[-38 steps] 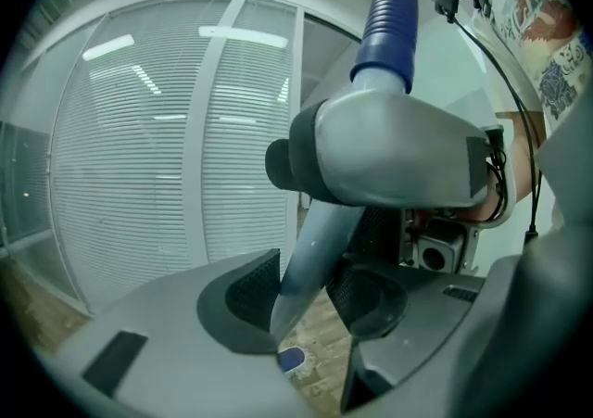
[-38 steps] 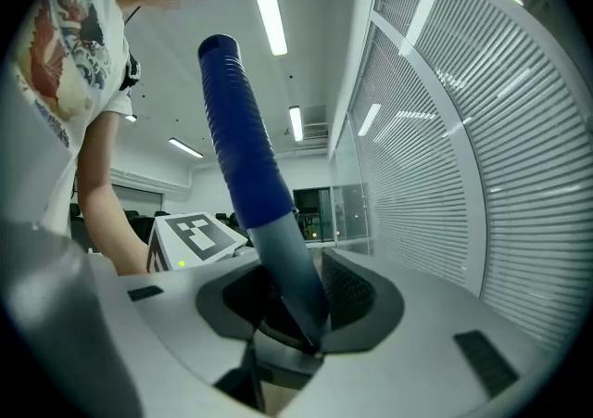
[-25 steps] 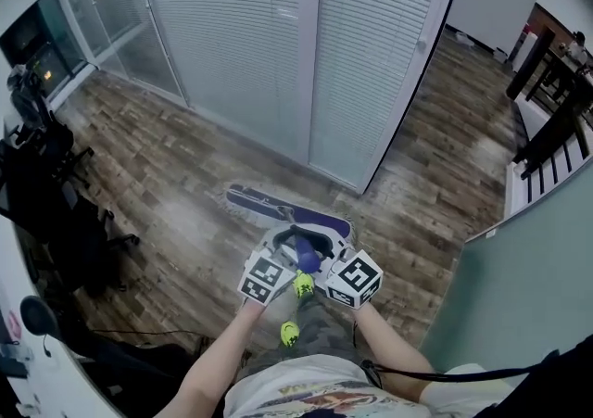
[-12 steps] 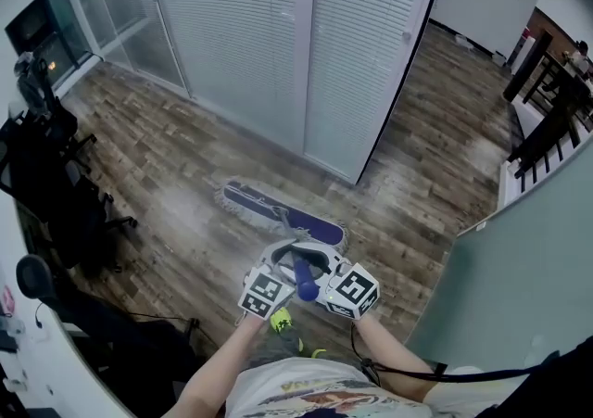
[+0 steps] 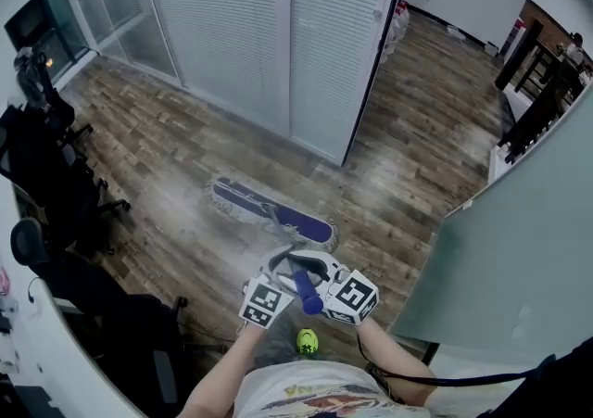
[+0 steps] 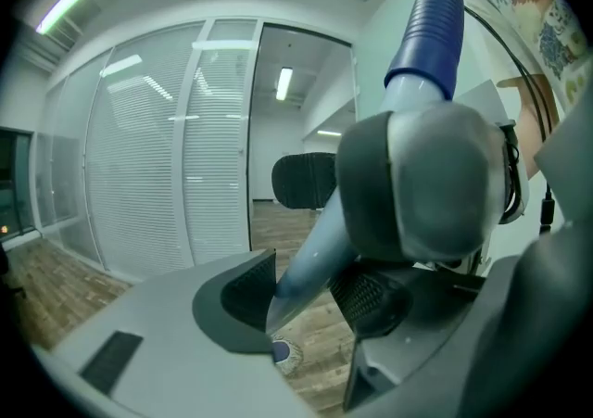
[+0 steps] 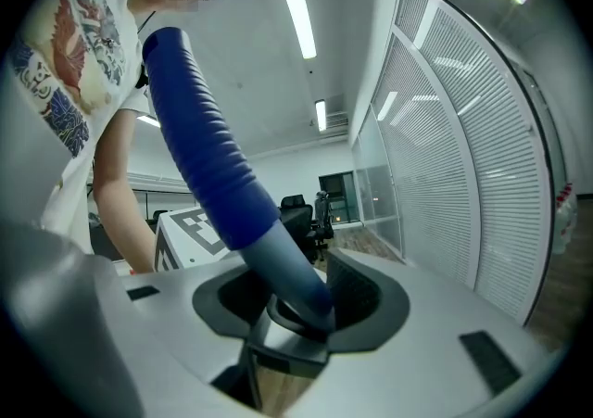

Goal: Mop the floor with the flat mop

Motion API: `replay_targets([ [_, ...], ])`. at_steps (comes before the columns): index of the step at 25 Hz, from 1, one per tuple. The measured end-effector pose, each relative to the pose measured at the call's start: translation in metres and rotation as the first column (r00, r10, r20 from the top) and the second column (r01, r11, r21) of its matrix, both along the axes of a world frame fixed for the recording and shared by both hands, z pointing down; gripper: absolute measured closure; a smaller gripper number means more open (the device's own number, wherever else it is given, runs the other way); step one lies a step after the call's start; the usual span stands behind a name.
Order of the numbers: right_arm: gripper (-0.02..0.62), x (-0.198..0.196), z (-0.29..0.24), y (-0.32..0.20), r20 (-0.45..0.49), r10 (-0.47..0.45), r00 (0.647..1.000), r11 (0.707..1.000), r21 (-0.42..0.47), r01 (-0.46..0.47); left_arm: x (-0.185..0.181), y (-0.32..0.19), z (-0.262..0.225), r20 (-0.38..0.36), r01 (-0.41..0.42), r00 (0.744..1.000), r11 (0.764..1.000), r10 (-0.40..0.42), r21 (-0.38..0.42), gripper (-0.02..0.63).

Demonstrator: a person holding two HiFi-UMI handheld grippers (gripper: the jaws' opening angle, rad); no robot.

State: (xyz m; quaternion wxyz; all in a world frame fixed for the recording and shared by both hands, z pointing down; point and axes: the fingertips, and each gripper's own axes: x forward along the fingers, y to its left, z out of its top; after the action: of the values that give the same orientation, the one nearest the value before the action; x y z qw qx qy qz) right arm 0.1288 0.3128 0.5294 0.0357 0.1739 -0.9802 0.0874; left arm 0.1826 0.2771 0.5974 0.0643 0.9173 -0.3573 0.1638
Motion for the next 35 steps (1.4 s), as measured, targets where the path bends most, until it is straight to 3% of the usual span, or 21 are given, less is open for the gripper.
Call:
replay_targets([
  [8,0.423,0.004,0.035,0.062,-0.09,-0.087,0.992,0.996,0.01,0.088,0.008,0.056,0.033,0.056,0.001,0.998,1.0,-0.001,0.001,0.451],
  [15,0.419,-0.004,0.031,0.045,-0.022,-0.085,0.996,0.996,0.004,0.085,0.0,0.039,0.029,0.028,0.01,1.0,1.0,-0.01,0.022,0.451],
  [21,0.416,-0.01,0.04,0.025,-0.047,-0.11,0.993,0.994,-0.005,0.11,-0.005,0.018,0.037,0.039,-0.021,0.999,0.999,0.019,0.027,0.451],
  [26,0.416,-0.027,0.048,-0.018,-0.082,-0.122,0.989,0.992,0.006,0.123,-0.022,-0.025,0.047,0.048,-0.033,0.998,0.999,0.032,0.017,0.449],
  [35,0.416,-0.09,0.034,-0.132,-0.054,-0.09,0.994,0.996,0.003,0.09,-0.083,-0.138,0.031,0.026,-0.043,0.999,0.999,0.043,0.009,0.449],
])
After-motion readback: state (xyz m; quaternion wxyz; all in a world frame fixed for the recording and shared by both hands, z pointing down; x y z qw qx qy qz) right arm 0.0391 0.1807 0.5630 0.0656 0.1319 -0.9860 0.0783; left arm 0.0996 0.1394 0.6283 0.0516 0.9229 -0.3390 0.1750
